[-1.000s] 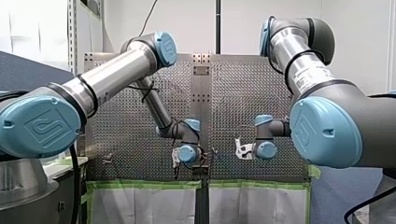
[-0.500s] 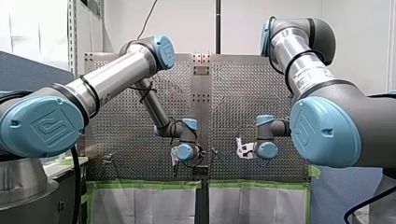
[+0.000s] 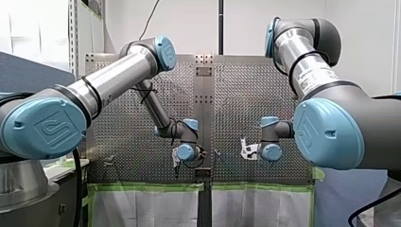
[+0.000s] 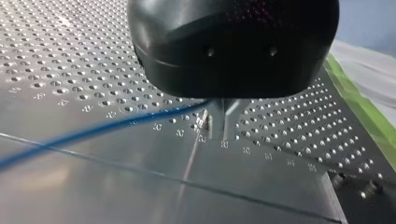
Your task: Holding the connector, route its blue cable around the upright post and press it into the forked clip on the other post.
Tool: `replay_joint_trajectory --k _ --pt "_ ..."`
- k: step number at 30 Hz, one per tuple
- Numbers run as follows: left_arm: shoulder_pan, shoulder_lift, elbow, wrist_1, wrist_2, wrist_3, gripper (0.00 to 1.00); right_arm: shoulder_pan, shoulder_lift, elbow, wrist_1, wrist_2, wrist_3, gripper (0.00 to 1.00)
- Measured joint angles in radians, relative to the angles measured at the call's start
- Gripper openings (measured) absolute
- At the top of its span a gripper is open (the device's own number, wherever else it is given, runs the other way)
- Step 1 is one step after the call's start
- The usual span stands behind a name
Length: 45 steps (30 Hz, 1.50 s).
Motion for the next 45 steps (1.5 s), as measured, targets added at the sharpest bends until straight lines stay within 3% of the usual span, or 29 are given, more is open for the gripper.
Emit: replay_joint_trajectory --k 1,3,4,6,13,19,24,45 --pt "0.0 0.0 0.0 0.0 0.007 -0.001 0.33 0.0 0.0 0.0 0.0 -0.001 0.0 0.0" --pt "-0.001 0.001 0.0 0.0 0.028 -0.002 0.74 0.001 0.0 0.0 0.0 -0.001 0.0 0.0" --pt "-0.002 0.001 0.0 0.0 0.037 -0.002 0.74 0.002 0.0 0.0 0.0 -0.002 0.0 0.0" --pt "-0.005 0.001 0.0 -0.001 0.058 0.001 1.0 0.004 0.0 0.0 0.001 -0.002 0.0 0.0" --pt "-0.013 0.001 0.0 -0.044 0.119 0.009 1.0 0.006 0.001 0.001 0.008 -0.003 0.0 0.0" --pt "-0.02 0.002 0.0 -0.102 0.161 0.044 1.0 0.007 0.001 0.001 0.013 -0.003 0.006 0.0" --pt "-0.024 0.007 -0.001 -0.134 0.167 0.055 1.0 0.007 0.001 0.001 0.019 -0.003 0.007 0.0" --pt "-0.053 0.064 -0.047 -0.167 0.168 0.072 1.0 0.008 0.001 0.001 0.027 -0.003 0.009 0.0"
